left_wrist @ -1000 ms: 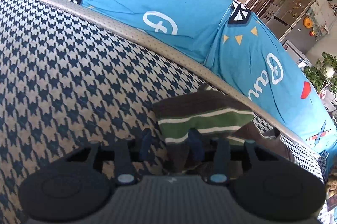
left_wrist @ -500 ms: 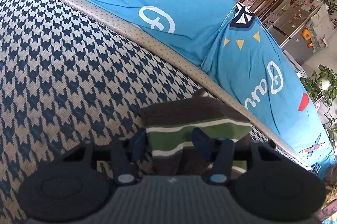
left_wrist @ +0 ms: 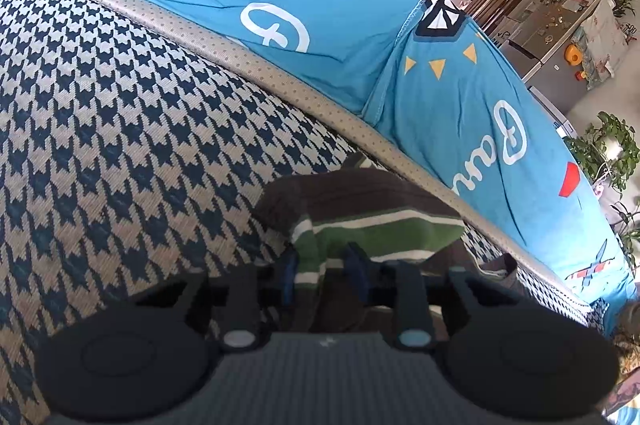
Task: Fold clothes
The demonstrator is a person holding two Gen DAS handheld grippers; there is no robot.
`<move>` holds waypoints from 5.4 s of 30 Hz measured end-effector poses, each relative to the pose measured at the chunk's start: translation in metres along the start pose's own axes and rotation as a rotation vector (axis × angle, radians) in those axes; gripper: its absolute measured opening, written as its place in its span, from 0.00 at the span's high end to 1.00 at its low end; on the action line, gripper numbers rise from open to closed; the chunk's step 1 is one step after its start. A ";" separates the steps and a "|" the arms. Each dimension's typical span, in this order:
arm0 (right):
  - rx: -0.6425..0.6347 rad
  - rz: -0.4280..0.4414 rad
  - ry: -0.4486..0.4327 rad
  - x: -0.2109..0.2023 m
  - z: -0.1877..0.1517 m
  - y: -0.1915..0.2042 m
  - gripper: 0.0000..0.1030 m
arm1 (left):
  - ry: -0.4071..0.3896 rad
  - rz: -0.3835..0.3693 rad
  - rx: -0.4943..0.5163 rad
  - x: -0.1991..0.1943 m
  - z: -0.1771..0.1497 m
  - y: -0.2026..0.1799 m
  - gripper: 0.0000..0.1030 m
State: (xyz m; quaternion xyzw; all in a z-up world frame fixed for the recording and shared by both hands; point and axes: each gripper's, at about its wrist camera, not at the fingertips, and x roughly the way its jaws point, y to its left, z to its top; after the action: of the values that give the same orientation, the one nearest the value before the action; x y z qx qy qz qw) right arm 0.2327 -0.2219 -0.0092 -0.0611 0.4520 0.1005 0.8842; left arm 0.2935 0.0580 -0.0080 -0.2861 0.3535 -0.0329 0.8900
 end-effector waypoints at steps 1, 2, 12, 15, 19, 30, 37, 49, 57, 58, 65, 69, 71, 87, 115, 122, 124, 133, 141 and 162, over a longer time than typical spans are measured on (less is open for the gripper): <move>-0.001 0.000 -0.001 0.000 0.000 0.000 0.00 | -0.005 0.007 0.008 -0.001 -0.001 -0.002 0.83; -0.001 -0.001 -0.001 0.000 0.000 0.000 0.00 | -0.019 0.025 0.023 -0.004 -0.002 -0.004 0.88; -0.002 -0.006 -0.003 0.002 0.000 0.000 0.00 | -0.184 0.216 0.172 -0.039 -0.007 -0.023 0.92; -0.003 -0.005 -0.004 0.001 0.000 0.000 0.00 | -0.234 0.279 0.217 -0.050 -0.009 -0.028 0.92; -0.004 -0.006 -0.005 0.001 0.001 0.000 0.00 | -0.229 0.385 0.194 -0.059 -0.013 -0.009 0.91; -0.009 -0.008 -0.007 0.000 0.000 0.000 0.00 | -0.161 0.481 0.139 -0.068 -0.021 0.016 0.78; -0.011 -0.009 -0.003 0.000 0.003 0.002 0.00 | -0.163 0.440 0.093 -0.082 -0.023 0.020 0.77; -0.018 -0.003 -0.013 0.000 0.001 0.001 0.00 | -0.080 0.287 0.171 -0.102 -0.069 0.013 0.71; -0.024 0.001 -0.014 -0.001 0.001 0.000 0.00 | -0.035 0.237 0.211 -0.105 -0.093 0.014 0.71; -0.025 0.000 -0.014 -0.001 0.001 0.000 0.00 | -0.030 0.233 0.212 -0.106 -0.094 0.014 0.71; -0.025 -0.005 -0.014 0.000 0.001 0.001 0.00 | -0.002 0.204 0.235 -0.105 -0.103 0.013 0.71; -0.025 -0.007 -0.016 0.000 0.001 0.000 0.00 | 0.008 0.190 0.262 -0.103 -0.106 0.007 0.70; -0.024 -0.008 -0.016 0.000 0.001 0.000 0.00 | 0.013 0.202 0.282 -0.101 -0.109 0.004 0.69; -0.025 -0.009 -0.013 0.000 0.001 0.002 0.00 | -0.019 0.341 0.283 -0.113 -0.117 0.006 0.76; -0.023 -0.017 -0.012 0.000 0.001 0.002 0.00 | -0.110 0.267 0.205 -0.119 -0.060 0.010 0.58; -0.023 -0.017 -0.012 0.000 0.002 0.001 0.00 | -0.119 0.258 0.174 -0.088 -0.025 0.020 0.52; -0.024 -0.017 -0.012 0.000 0.002 0.002 0.00 | -0.122 0.266 0.177 -0.077 -0.017 0.023 0.50; -0.026 -0.017 -0.012 0.000 0.002 0.002 0.00 | -0.131 0.278 0.186 -0.036 0.004 0.033 0.49; -0.027 -0.018 -0.013 0.000 0.002 0.002 0.00 | -0.146 0.271 0.192 -0.011 0.018 0.035 0.43; -0.040 -0.014 -0.020 0.002 0.002 0.004 0.00 | -0.145 0.271 0.351 0.025 0.018 0.015 0.73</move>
State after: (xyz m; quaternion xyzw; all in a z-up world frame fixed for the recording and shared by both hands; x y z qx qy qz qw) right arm 0.2347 -0.2177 -0.0096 -0.0809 0.4407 0.1038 0.8880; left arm 0.3219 0.0728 -0.0210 -0.0786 0.3127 0.0467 0.9454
